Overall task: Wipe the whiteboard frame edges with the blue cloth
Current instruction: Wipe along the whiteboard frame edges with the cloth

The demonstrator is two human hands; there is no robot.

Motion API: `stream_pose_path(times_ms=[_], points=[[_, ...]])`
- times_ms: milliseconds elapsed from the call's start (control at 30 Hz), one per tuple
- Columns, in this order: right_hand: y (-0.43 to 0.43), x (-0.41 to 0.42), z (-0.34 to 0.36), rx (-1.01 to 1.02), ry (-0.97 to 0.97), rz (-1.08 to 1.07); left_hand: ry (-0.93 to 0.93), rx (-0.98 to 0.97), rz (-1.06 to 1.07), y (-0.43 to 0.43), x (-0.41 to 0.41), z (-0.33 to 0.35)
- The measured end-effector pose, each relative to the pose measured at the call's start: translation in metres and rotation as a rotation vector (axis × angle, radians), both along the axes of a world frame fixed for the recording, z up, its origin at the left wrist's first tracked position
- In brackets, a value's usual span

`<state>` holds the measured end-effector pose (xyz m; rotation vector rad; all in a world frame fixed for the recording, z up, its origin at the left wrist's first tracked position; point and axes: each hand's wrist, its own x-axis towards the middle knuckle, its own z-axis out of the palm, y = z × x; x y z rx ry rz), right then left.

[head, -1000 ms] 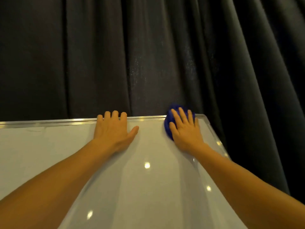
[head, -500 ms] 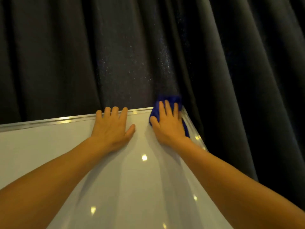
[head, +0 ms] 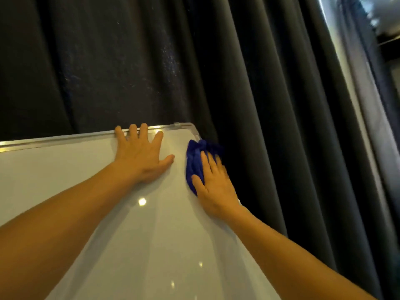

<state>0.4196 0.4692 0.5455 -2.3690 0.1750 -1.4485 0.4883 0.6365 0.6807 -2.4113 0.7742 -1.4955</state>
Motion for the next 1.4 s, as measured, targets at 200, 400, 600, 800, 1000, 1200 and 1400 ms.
stream_pose_path(times_ms=[200, 400, 600, 800, 1000, 1200, 1400], points=[[0.039, -0.035, -0.057, 0.163, -0.039, -0.101, -0.027, 0.365, -0.242, -0.049, -0.020, -0.035], [0.058, -0.091, -0.207, 0.437, 0.007, -0.291, -0.025, 0.638, -0.398, -0.059, -0.036, -0.061], [0.049, -0.115, -0.261, 0.710, 0.073, -0.378, 0.088, 0.842, -0.468, -0.088, -0.087, -0.178], [0.040, -0.091, -0.244, 0.473, -0.040, -0.285, 0.046, 0.775, -0.465, -0.091, -0.085, -0.203], [0.041, -0.169, -0.413, 1.091, 0.022, -0.523, 0.009, 0.776, -0.386, -0.093, -0.080, -0.218], [0.020, -0.151, -0.381, 1.130, 0.030, -0.454, 0.055, 0.785, -0.354, -0.099, -0.112, -0.291], [0.026, -0.135, -0.393, 0.966, -0.020, -0.347, 0.013, 0.790, -0.394, -0.104, -0.113, -0.335]])
